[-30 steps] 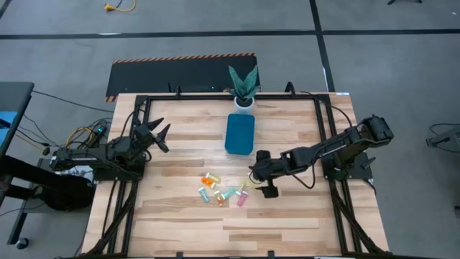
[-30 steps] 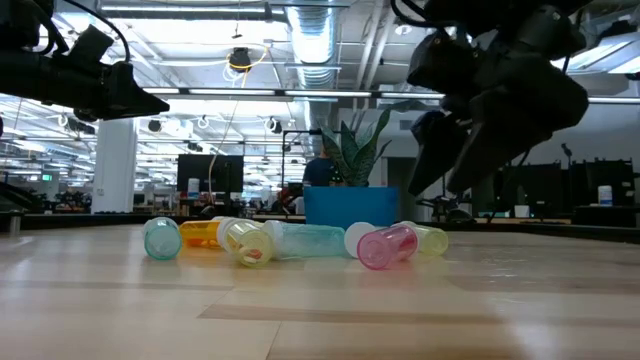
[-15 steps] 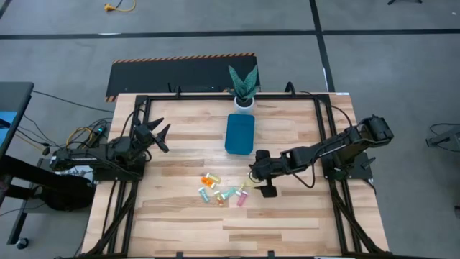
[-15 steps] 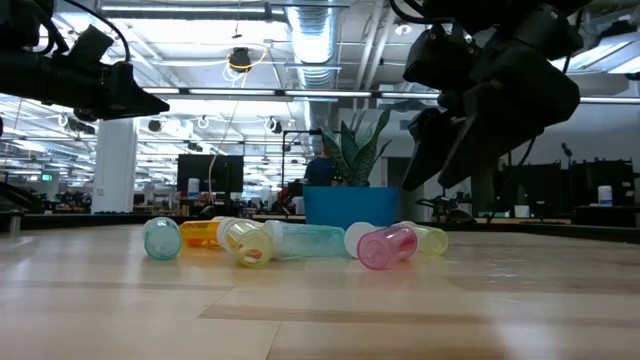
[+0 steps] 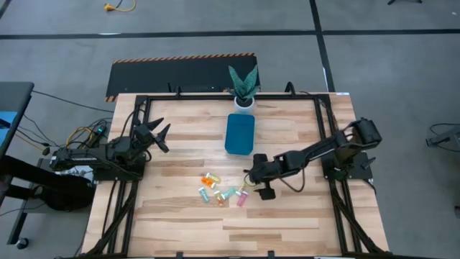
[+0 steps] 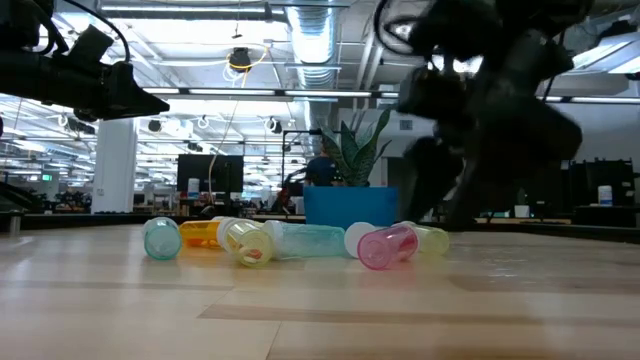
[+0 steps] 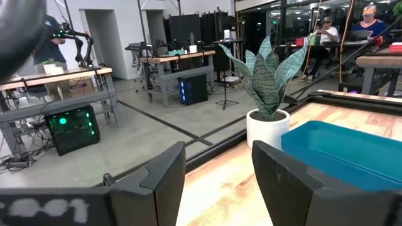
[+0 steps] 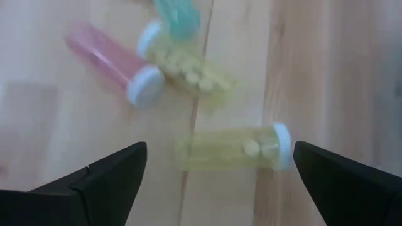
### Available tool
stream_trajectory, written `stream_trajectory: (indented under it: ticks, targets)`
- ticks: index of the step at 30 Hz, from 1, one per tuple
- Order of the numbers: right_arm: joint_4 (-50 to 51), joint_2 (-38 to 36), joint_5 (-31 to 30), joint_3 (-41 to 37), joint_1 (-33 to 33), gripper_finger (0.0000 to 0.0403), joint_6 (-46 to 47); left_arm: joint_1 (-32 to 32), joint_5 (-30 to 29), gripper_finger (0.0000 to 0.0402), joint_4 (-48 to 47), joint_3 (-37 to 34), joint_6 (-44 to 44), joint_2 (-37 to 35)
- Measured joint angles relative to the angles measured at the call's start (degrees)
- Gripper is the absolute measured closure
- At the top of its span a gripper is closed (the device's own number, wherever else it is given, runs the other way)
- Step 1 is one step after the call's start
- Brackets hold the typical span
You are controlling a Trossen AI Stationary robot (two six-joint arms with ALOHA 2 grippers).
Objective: Pick and place pill bottles into a basket
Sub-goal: Put the yellow pill bottle into the bin
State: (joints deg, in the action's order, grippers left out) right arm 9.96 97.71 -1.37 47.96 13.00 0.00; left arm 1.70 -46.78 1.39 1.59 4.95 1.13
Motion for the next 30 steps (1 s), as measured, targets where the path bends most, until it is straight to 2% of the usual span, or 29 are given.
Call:
stream_trajectory:
  ticks: [9, 30]
  targets:
    - [3.1, 3.8, 0.0, 5.2, -0.2, 0.0006, -3.6, 0.0, 0.0, 0.0226, 0.0, 0.0, 0.0, 0.0]
    - [4.6, 3.8, 1.5, 5.2, -1.1, 0.0006, -3.5, 0.0, -0.1, 0.0226, 0.0, 0.0, 0.0, 0.0]
